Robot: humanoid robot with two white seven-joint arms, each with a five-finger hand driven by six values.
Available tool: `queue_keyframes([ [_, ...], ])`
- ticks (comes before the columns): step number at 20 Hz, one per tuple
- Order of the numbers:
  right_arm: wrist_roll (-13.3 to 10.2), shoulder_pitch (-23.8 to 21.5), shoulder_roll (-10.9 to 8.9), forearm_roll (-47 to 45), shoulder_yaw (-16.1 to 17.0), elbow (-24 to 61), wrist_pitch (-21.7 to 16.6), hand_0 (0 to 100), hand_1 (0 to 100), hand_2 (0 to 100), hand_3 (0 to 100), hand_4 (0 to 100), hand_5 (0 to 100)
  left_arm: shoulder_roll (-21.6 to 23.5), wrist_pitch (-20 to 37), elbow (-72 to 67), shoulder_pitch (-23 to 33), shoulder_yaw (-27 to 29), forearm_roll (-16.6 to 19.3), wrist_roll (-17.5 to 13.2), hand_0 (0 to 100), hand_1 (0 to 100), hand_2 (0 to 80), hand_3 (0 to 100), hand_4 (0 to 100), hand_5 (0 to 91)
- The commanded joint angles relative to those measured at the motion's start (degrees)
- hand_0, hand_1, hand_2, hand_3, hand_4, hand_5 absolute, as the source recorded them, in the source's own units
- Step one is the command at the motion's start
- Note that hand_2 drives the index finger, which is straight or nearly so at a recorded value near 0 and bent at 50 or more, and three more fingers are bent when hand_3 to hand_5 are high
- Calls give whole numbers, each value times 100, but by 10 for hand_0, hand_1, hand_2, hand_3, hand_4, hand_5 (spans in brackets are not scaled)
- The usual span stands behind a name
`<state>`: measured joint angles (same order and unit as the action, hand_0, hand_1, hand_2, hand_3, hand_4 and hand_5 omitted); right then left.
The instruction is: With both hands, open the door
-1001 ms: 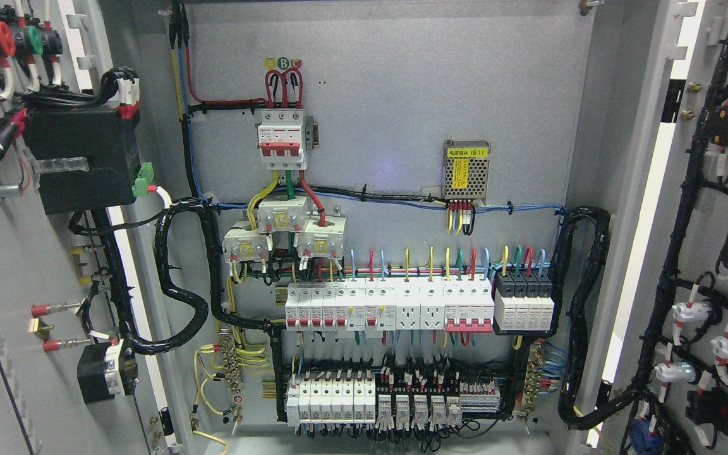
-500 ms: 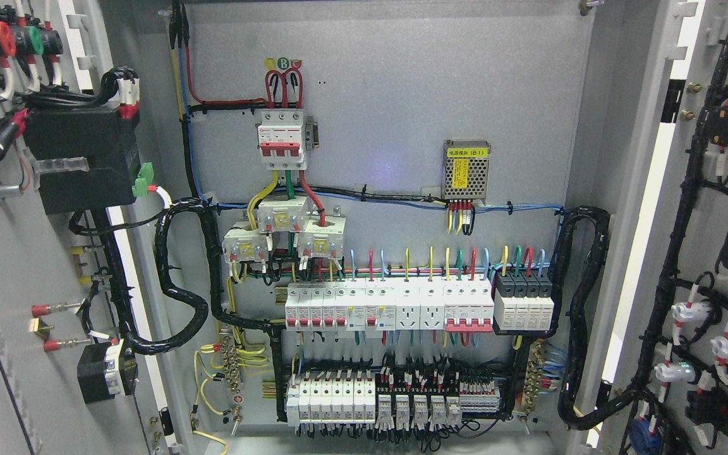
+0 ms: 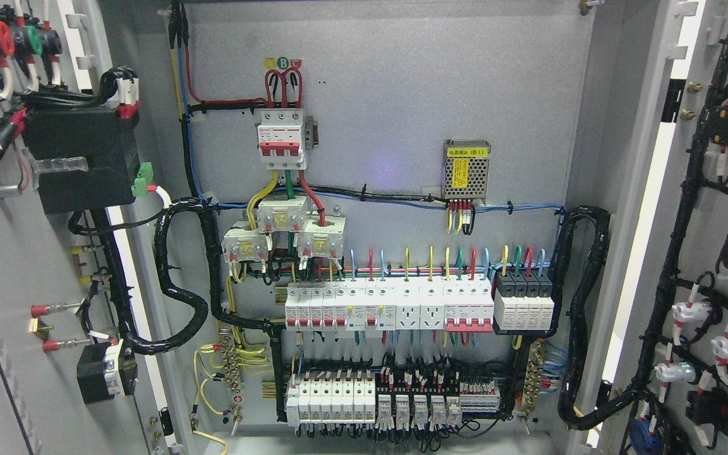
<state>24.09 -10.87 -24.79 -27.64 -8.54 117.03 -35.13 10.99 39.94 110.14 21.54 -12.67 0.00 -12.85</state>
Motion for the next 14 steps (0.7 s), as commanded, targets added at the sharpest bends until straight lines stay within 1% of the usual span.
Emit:
queue_keyframes([
  [1, -89, -21, -289, -364, 555, 57, 32, 382, 0, 0, 0, 0, 0, -88, 242, 438, -334, 63, -9, 19, 0, 0, 0, 0, 0, 0],
  [3, -106, -29, -315, -417, 608, 57, 32, 381, 0, 0, 0, 0, 0, -97, 330, 438, -413, 72, -9, 28, 0, 0, 0, 0, 0, 0],
  [6, -106, -38, -324, -514, 722, 101, 32, 381, 0, 0, 0, 0, 0, -106, 593, 447, -475, 159, -9, 195, 0, 0, 0, 0, 0, 0],
  [8, -115, -38, -342, -540, 792, 101, 50, 381, 0, 0, 0, 0, 0, -106, 690, 456, -502, 247, -9, 204, 0, 0, 0, 0, 0, 0],
  [12, -142, -82, -377, -759, 818, 101, 76, 382, 0, 0, 0, 0, 0, -106, 796, 465, -580, 362, -70, 204, 0, 0, 0, 0, 0, 0],
  [14, -142, -117, -377, -865, 915, 101, 225, 382, 0, 0, 0, 0, 0, -115, 796, 473, -633, 414, -132, 204, 0, 0, 0, 0, 0, 0],
])
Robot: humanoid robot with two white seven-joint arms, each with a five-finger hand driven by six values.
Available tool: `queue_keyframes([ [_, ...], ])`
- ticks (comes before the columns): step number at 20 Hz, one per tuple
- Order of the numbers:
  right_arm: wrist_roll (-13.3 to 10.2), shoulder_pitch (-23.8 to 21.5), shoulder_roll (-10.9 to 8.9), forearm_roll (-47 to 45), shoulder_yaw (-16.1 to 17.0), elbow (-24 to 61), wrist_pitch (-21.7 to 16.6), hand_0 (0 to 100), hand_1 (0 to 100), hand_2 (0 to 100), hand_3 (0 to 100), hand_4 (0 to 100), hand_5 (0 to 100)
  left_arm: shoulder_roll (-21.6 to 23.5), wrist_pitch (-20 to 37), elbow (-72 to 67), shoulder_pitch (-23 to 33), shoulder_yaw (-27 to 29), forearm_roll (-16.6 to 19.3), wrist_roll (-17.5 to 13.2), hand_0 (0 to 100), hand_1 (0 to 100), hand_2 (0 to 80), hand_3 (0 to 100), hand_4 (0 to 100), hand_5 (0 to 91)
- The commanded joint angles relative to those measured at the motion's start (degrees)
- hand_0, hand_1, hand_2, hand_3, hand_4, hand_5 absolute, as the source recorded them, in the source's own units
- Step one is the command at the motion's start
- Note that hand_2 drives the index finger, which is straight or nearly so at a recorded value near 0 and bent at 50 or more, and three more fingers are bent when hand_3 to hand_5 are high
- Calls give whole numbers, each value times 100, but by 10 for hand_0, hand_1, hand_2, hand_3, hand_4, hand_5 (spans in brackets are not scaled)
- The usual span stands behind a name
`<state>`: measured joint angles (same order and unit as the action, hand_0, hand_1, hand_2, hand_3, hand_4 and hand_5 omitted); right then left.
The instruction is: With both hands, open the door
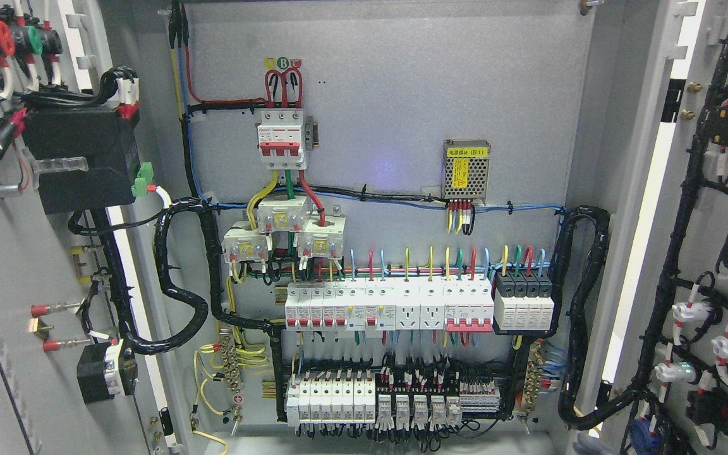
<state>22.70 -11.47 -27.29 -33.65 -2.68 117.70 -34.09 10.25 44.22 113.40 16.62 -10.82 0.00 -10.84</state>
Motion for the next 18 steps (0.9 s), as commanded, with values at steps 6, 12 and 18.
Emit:
queue_keyframes([
  [6, -2, -180, -180, -502, 496, 24, 219, 382, 0, 0, 0, 0, 0, -234, 639, 192, -177, 536, -237, 3, 0, 0, 0, 0, 0, 0],
  [12, -2, -373, -189, -660, 698, 24, 228, 382, 0, 0, 0, 0, 0, -304, 807, 192, -89, 862, -325, 126, 0, 0, 0, 0, 0, 0],
  [18, -2, -461, -189, -950, 821, 7, 333, 381, 0, 0, 0, 0, 0, -251, 973, 183, 34, 1152, -588, 126, 0, 0, 0, 0, 0, 0],
])
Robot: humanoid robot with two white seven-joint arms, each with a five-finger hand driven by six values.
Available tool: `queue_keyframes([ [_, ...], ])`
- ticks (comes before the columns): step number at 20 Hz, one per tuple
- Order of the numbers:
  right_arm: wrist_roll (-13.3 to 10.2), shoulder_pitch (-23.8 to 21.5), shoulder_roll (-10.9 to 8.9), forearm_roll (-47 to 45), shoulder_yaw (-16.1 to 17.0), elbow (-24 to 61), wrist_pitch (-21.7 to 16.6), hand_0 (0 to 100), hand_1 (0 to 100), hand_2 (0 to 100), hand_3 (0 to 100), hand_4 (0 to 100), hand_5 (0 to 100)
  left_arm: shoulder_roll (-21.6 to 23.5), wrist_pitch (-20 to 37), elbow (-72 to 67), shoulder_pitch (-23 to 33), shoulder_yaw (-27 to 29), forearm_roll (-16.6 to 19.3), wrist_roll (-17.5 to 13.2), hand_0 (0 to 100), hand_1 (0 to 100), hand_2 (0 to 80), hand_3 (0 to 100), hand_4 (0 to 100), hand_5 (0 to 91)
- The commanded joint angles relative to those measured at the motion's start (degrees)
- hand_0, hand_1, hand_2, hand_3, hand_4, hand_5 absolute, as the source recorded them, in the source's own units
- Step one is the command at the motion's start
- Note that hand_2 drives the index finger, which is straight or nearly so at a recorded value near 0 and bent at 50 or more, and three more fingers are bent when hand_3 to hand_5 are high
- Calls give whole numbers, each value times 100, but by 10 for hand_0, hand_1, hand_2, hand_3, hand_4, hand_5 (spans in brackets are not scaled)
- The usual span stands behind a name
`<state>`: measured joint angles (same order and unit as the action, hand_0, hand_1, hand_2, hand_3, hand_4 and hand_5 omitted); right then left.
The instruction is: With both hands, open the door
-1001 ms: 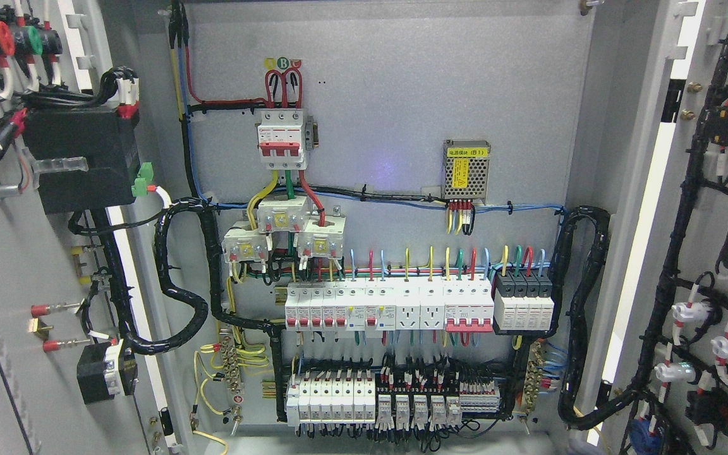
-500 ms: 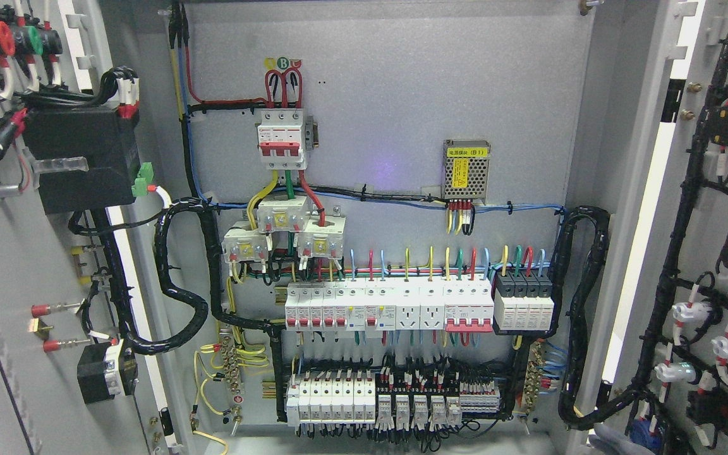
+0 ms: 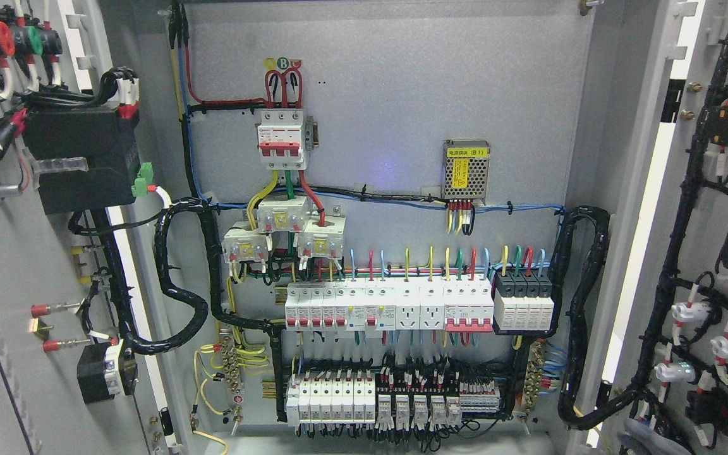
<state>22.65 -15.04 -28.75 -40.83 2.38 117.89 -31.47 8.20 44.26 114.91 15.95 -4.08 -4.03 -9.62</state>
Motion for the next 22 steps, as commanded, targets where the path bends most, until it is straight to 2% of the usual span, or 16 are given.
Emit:
queue_keyframes([
  [1, 3, -113, -43, -250, 316, -12, 88, 381, 0, 0, 0, 0, 0, -38, 1040, 32, 162, 522, -247, 4, 0, 0, 0, 0, 0, 0],
  [5, 3, -174, -52, -259, 377, -47, 88, 382, 0, 0, 0, 0, 0, -29, 1207, 32, 330, 662, -283, 4, 0, 0, 0, 0, 0, 0],
  [22, 3, -535, -43, -505, 799, -56, 114, 382, 0, 0, 0, 0, 0, 94, 1234, 14, 523, 1673, -986, -14, 0, 0, 0, 0, 0, 0],
])
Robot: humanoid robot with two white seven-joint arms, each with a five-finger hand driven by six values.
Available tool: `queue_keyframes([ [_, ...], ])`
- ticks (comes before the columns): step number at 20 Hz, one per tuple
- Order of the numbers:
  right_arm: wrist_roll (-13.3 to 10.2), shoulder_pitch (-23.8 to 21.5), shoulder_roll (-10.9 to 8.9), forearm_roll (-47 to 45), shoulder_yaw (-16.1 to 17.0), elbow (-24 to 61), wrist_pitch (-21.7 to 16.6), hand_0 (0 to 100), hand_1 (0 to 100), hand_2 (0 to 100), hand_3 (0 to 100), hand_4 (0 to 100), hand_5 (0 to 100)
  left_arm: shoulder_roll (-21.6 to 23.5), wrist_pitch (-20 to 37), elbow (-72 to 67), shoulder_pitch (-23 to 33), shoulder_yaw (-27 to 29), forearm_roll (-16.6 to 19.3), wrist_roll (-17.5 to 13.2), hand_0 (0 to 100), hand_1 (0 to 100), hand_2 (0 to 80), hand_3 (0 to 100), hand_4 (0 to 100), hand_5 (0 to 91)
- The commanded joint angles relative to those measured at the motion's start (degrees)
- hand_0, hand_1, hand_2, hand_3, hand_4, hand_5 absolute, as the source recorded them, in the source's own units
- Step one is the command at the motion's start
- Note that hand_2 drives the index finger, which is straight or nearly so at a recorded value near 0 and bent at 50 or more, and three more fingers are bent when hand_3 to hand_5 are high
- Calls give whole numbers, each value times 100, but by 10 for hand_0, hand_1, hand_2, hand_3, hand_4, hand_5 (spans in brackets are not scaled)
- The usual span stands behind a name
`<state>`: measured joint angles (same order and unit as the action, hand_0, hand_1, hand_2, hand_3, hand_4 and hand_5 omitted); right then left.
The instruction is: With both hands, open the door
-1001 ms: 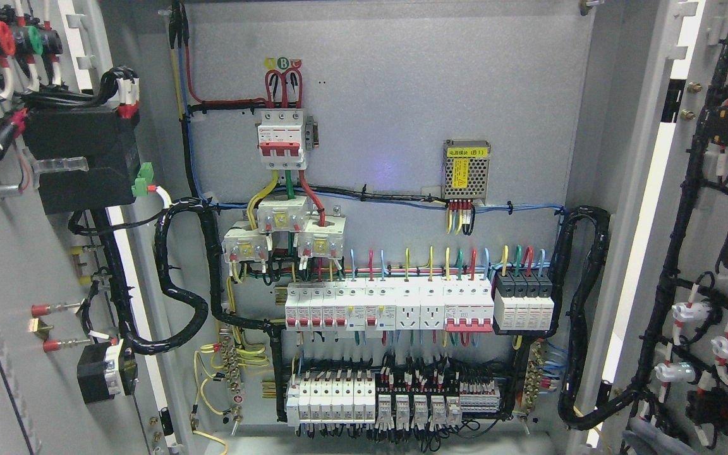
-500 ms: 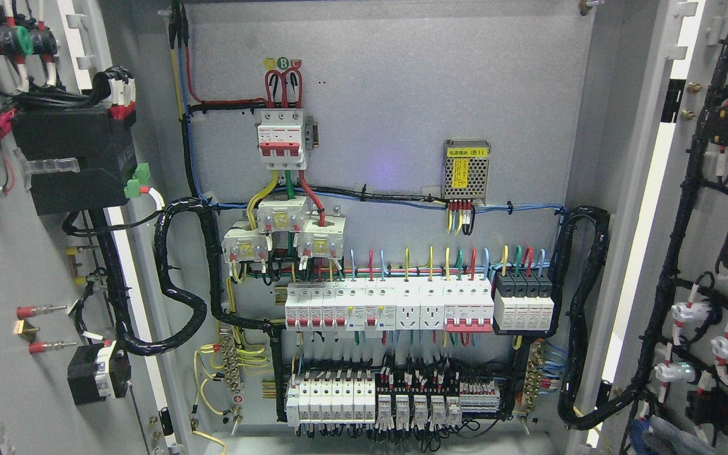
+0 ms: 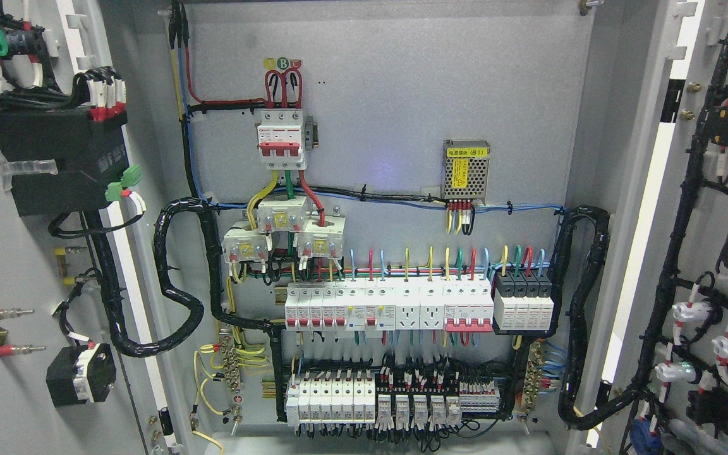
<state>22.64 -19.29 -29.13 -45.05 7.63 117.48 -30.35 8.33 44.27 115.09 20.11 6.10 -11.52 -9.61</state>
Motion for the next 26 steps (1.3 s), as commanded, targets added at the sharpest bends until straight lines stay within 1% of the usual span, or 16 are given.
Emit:
queue_keyframes([
  [1, 4, -136, 4, -92, 283, -15, 3, 381, 0, 0, 0, 0, 0, 116, 1233, -4, 133, 769, -315, -24, 0, 0, 0, 0, 0, 0],
  [3, 13, -154, 4, -92, 301, -15, 3, 381, 0, 0, 0, 0, 0, 178, 1233, -13, 177, 963, -474, -32, 0, 0, 0, 0, 0, 0],
  [6, 13, -242, 4, -92, 415, -15, 3, 381, 0, 0, 0, 0, 0, 266, 1233, -30, 256, 1218, -579, -32, 0, 0, 0, 0, 0, 0],
  [8, 13, -268, 4, -118, 476, -32, 3, 382, 0, 0, 0, 0, 0, 309, 1224, -65, 291, 1332, -755, -41, 0, 0, 0, 0, 0, 0],
  [13, 13, -312, 4, -179, 591, -120, 3, 381, 0, 0, 0, 0, 0, 617, 1163, -320, 291, 1543, -1063, -33, 0, 0, 0, 0, 0, 0],
  [18, 21, -338, 4, -179, 661, -191, -5, 381, 0, 0, 0, 0, 0, 732, 1163, -645, 291, 1789, -1160, -32, 0, 0, 0, 0, 0, 0],
  [22, 21, -373, 4, -179, 766, -191, -6, 381, 0, 0, 0, 0, 0, 907, 1154, -882, 274, 1904, -1336, -32, 0, 0, 0, 0, 0, 0],
  [26, 21, -435, 4, -179, 837, -191, -6, 381, 0, 0, 0, 0, 0, 977, 1136, -1041, 221, 2027, -1353, -32, 0, 0, 0, 0, 0, 0],
])
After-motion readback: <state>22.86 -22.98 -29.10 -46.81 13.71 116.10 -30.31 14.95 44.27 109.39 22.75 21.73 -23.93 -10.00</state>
